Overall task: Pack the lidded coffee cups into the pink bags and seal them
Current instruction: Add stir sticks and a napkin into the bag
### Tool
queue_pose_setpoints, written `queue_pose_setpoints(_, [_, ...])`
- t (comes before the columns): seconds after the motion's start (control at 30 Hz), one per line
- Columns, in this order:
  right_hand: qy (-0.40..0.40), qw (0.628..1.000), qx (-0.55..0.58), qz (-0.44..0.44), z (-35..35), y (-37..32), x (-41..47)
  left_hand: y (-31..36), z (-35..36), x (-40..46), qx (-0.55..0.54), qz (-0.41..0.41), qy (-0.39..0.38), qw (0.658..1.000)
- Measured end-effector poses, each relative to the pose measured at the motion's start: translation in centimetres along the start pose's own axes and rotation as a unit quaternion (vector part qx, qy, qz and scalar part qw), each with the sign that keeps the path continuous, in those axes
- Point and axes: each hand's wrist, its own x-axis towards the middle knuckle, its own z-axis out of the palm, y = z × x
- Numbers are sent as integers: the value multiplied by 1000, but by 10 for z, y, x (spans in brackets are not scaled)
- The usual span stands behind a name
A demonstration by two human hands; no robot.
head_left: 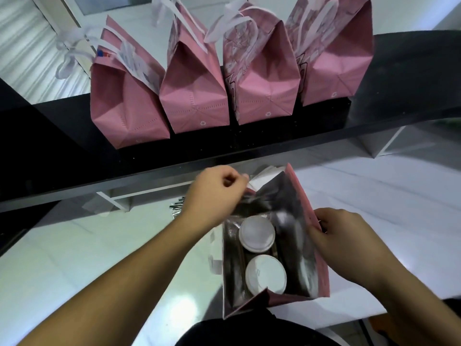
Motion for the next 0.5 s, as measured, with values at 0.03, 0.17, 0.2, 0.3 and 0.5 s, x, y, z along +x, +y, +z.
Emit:
queue_pose_setpoints(0.03, [4,1000,-4,5,-2,3,1,-9,-4,6,13,-1,41,999])
queue_pose_setpoints(0.17, [25,999,-12,40,-11,16,0,-58,-4,44,1,-96,63,993])
queue_pose_setpoints(0.2, [33,998,-15,45,-13,18,-1,-72,1,52,10,-116,47,992])
queue_pose_setpoints(0.3, [52,997,-20,47,-19,26,-5,-105,24,75,23,-139,-25,990])
queue_pose_setpoints(0.5, [17,995,5,102,-26,34,-10,-110,85,124,26,-140,-118,983])
